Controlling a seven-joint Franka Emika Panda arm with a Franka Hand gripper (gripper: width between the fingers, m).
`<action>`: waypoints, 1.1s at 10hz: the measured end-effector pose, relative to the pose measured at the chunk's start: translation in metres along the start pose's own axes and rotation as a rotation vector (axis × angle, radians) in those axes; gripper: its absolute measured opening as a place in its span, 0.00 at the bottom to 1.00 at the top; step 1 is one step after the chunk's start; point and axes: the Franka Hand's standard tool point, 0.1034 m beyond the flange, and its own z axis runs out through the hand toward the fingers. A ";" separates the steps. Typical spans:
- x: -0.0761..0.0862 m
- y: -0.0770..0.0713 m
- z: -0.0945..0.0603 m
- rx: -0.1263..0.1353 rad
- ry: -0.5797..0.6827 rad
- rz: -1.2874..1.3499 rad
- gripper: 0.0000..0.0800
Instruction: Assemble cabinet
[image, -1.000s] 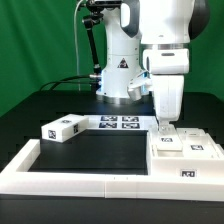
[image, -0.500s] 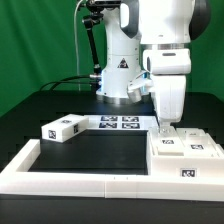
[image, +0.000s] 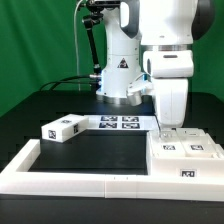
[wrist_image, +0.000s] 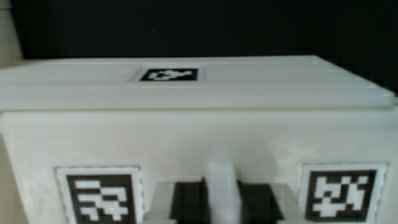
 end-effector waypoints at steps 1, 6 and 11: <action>0.000 0.001 0.002 0.022 -0.001 0.002 0.09; 0.001 0.000 0.001 0.032 -0.004 -0.002 0.09; -0.003 -0.012 -0.014 0.019 -0.014 -0.008 0.72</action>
Offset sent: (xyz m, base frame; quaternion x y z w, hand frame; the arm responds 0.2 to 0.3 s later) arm 0.0180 0.0094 -0.0070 -0.0167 0.0074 -0.0106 0.9998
